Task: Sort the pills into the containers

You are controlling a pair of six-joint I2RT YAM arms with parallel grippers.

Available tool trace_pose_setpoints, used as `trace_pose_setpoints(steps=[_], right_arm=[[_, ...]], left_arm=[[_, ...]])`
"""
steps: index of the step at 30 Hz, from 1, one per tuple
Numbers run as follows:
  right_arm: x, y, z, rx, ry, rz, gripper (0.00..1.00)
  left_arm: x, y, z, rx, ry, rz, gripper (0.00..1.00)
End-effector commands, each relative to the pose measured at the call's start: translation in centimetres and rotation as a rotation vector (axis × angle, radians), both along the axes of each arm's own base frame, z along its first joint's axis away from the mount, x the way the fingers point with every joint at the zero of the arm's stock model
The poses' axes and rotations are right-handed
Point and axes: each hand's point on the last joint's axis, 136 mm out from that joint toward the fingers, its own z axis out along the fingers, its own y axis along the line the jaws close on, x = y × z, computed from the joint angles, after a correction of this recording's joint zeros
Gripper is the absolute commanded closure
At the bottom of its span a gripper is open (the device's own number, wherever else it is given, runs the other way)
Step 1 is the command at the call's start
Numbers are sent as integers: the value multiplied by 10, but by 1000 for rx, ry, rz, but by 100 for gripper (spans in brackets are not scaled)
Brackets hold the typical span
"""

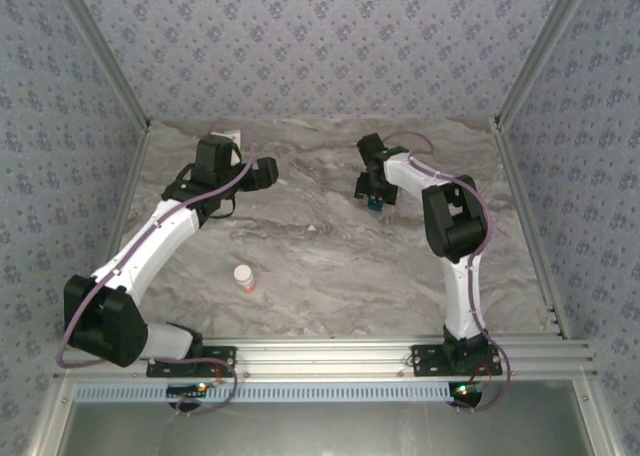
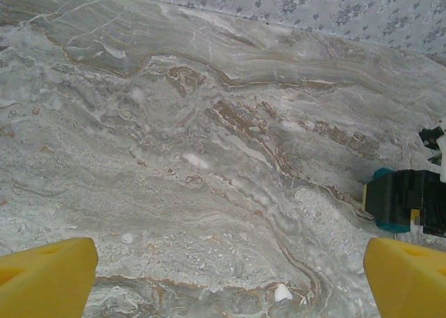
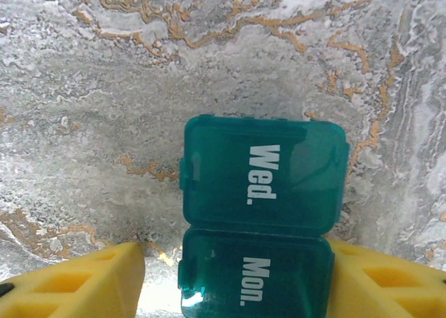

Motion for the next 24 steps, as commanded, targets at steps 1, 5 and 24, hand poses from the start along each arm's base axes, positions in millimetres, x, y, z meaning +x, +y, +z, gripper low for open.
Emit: trace_pose_setpoints(steps=[1,5,24], right_arm=[[-11,1,-6,-10,32,-9,38],[-12,0,-5,-10,28,-11,41],[-4,4,36,18,-134,86,63]], left_arm=[[-2,-1,-1,-2,-1,0,2],[-2,-2,-3,-3,2,-1,2],[-4,-6,-1,-44,19,-5,2]])
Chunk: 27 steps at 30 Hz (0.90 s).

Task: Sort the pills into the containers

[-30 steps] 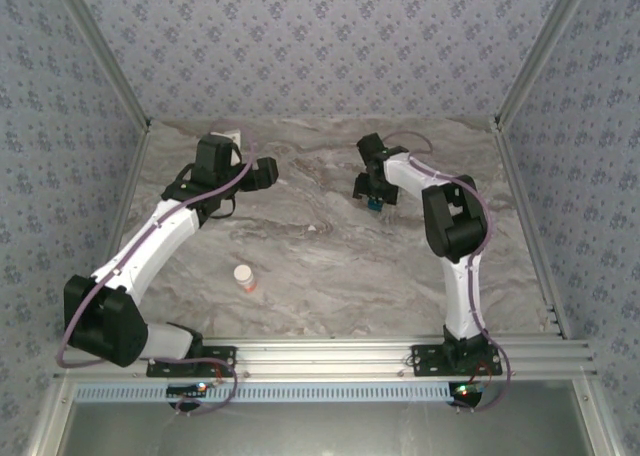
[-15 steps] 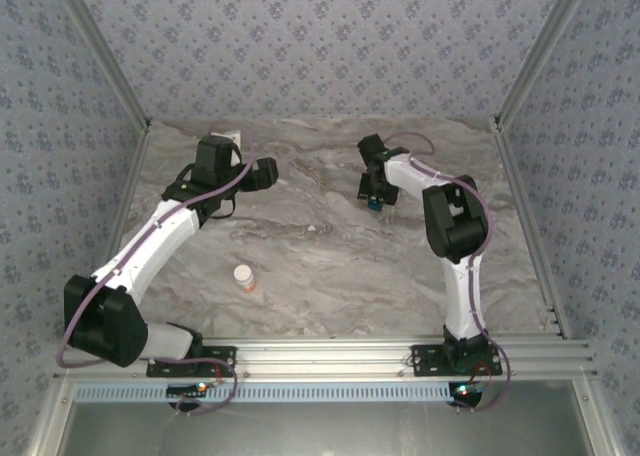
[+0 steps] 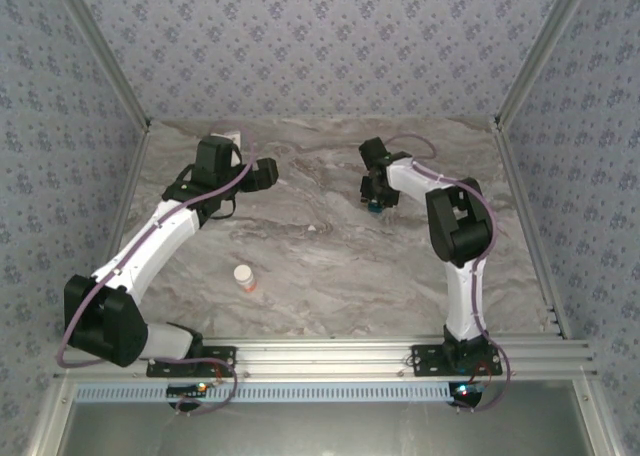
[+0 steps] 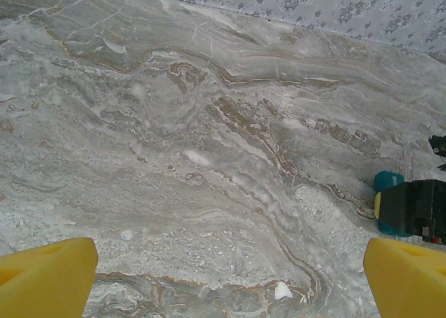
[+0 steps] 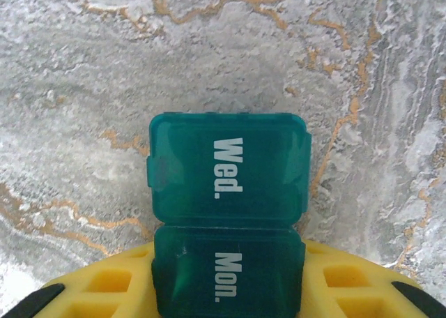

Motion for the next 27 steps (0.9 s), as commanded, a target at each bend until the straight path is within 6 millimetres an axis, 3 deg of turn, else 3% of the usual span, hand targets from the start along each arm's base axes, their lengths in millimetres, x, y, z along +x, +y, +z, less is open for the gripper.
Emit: trace_pose_setpoints(steps=[1,6,11,17,22,27], right_arm=[[6,12,40,37,-122,81,63],[-5,41,83,161,-248,242,63],[-38,75,129,353,-364,448,62],[-81,96,166,532,-453,573,62],[-109,110,182,584,-501,656,62],[-120,118,189,619,-528,671,61]], left_arm=[[-3,-8,3,-45,10,-13,2],[-12,-23,14,-185,38,-40,2],[-24,-50,25,-399,73,-69,2],[-35,-86,45,-600,79,-110,2],[-38,-109,60,-699,86,-137,2],[-41,-133,66,-744,103,-180,2]])
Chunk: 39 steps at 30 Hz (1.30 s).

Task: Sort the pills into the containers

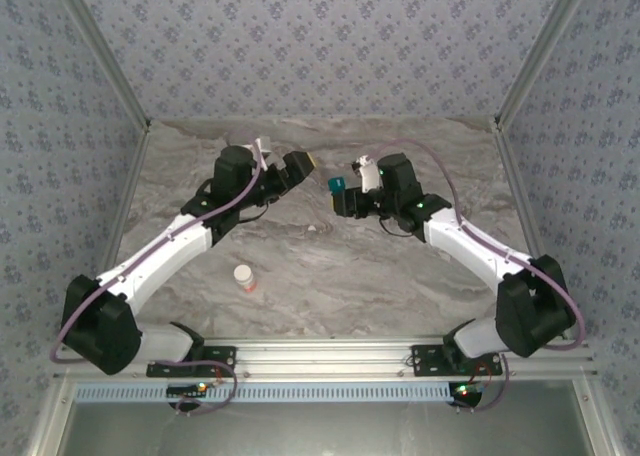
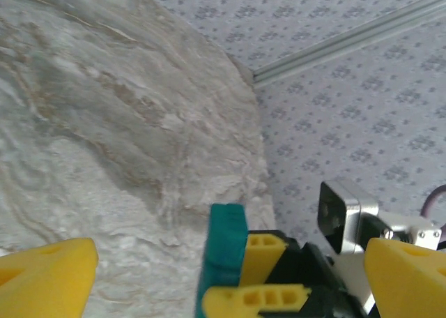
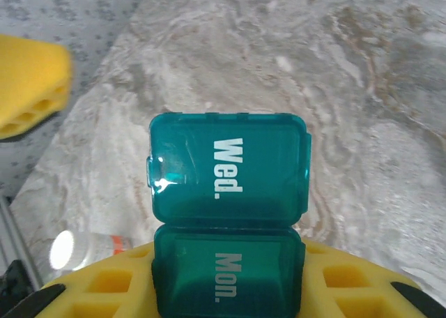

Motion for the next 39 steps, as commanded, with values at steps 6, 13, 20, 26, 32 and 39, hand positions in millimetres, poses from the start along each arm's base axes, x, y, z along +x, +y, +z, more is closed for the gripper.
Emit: trace_pose_setpoints(steps=[6,13,20,26,32,39], right_arm=[[-3,13,15,67,-41,24,61],[1,17,11,49,-34,14,62],[7,18,2,36,-20,-5,62],[10,19,3,47,-22,-13,62],[10,19,2,45,-19,-13,62],[9,20,1,52,-14,-12,63]], left_arm=[[3,-38,22,-132,-2,-64,2],[0,-51,25,-167,7,-81,2],[-5,-52,29,-173,0,-81,2],[-5,-57,21,-168,19,-87,2],[-8,-62,22,-171,18,-99,2],[-7,-65,17,-164,25,-102,2]])
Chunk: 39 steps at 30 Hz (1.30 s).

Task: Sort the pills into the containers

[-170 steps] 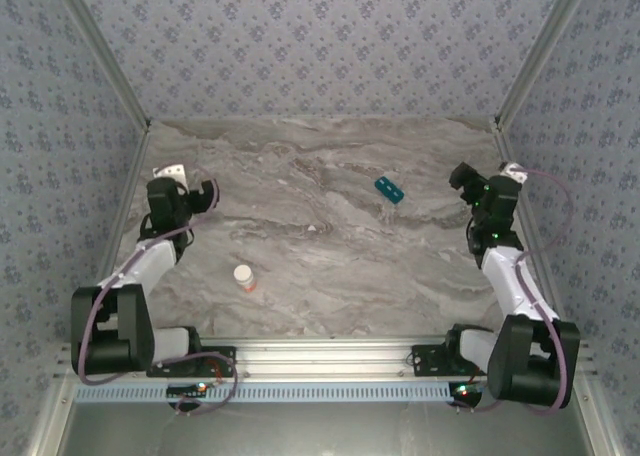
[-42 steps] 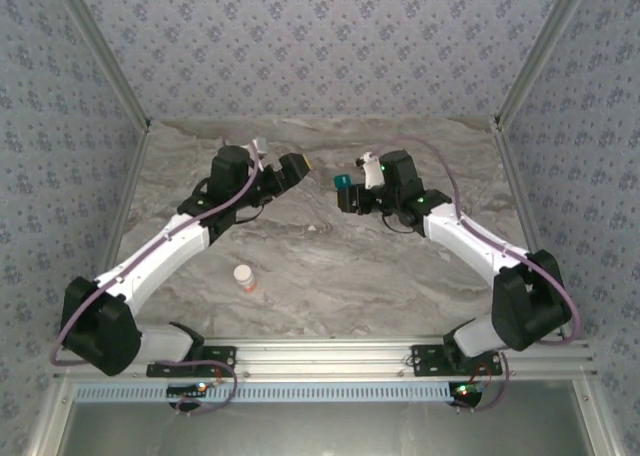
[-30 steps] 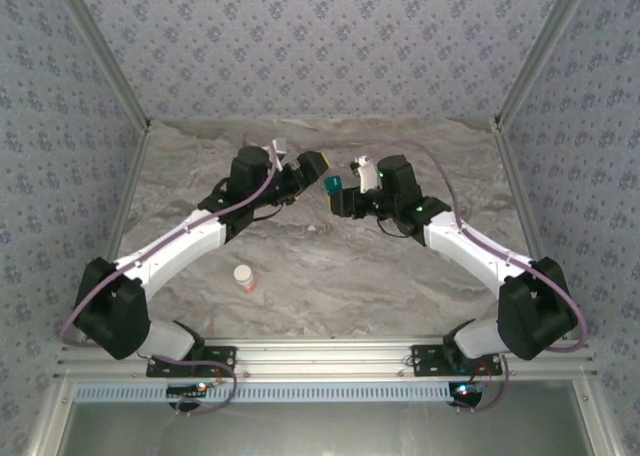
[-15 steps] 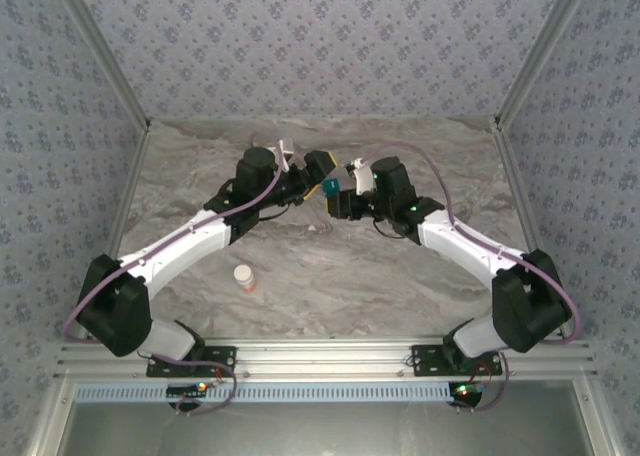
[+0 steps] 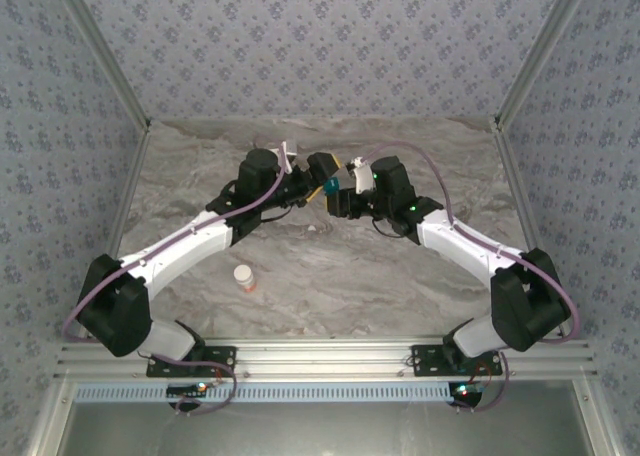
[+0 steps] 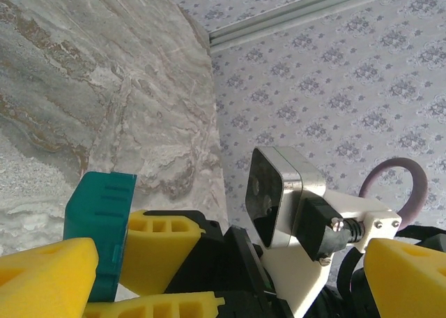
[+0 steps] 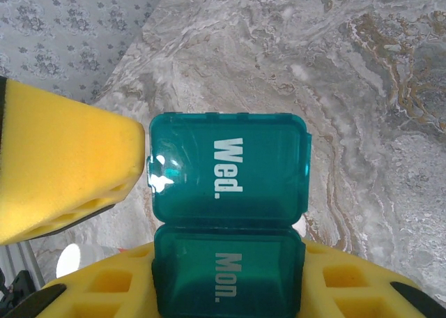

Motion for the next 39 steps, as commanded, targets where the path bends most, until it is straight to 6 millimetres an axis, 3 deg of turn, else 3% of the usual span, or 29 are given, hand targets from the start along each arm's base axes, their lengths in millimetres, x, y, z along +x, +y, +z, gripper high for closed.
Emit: trace_pose_setpoints(steps=[1,23,33,37,39], right_arm=[[4,5,7,20,-11,-2,63],[3,8,-6,2,6,-6,64],[7,4,-14,-17,20,-26,64],[9,0,-15,-20,20,-38,64],[12,-5,-20,-36,26,-55,64]], left_arm=[[5,-9,18,-41,-43,-6,2],[-1,-19,26,-57,-50,-28,2],[-10,-29,49,-109,-75,-57,2],[-8,-21,46,-81,-77,-17,2],[-4,-5,36,-7,-75,60,2]])
